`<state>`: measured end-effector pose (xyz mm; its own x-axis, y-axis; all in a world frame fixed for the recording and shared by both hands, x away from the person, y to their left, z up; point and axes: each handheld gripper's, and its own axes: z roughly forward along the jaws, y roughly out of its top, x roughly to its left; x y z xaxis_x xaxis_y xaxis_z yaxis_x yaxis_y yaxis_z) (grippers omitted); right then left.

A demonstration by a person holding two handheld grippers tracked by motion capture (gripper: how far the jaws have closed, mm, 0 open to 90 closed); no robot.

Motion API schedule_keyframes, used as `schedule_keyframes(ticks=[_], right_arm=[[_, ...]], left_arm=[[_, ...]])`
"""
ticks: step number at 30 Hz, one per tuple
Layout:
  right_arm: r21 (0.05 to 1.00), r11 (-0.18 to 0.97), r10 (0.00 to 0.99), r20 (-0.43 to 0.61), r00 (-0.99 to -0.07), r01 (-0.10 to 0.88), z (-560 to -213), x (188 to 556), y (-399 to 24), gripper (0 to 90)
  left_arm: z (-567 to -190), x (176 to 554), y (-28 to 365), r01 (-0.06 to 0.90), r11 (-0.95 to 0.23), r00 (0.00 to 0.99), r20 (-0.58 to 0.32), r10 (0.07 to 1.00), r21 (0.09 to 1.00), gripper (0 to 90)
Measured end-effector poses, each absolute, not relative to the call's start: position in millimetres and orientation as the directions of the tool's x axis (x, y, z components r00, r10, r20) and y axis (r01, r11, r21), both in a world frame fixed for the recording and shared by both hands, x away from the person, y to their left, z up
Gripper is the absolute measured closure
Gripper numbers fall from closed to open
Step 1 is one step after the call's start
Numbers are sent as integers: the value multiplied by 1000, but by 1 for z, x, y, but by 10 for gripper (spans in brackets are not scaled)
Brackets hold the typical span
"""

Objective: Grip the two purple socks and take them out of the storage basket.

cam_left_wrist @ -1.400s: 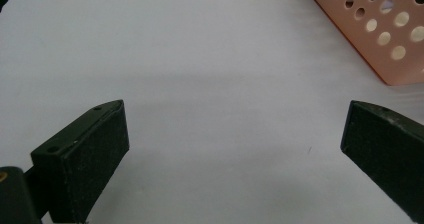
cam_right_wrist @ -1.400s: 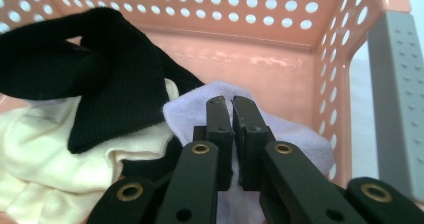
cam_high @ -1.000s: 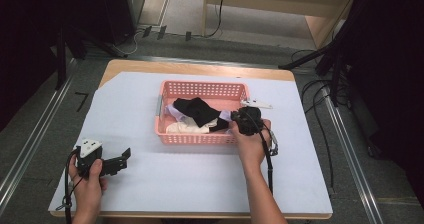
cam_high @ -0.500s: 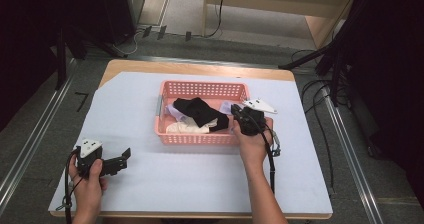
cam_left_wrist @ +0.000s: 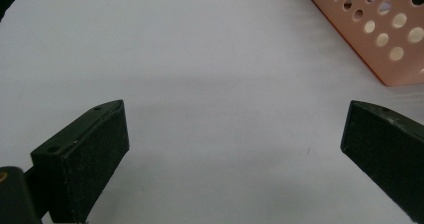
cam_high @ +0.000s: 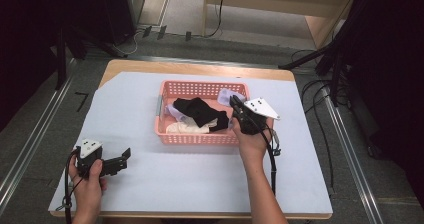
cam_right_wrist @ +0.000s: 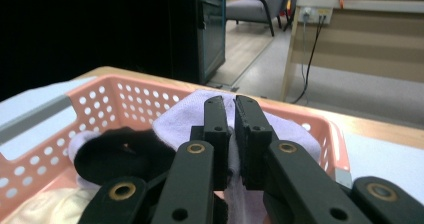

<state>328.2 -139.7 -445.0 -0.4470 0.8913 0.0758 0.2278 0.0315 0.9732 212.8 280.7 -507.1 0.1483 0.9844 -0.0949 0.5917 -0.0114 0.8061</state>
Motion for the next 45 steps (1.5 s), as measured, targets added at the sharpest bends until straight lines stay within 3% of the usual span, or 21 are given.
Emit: schedule_keyframes(ticks=[19,45], right_arm=[[990,-17,894,77,-441,138,-424,329,-151,845],[995,-44,934,74,-350,93,-405,320,-200,843]], left_arm=[[-507,213,279,589,-19,150,-86,985,808,0],[-507,212,279,579,-26,152,-76,986,815,0]])
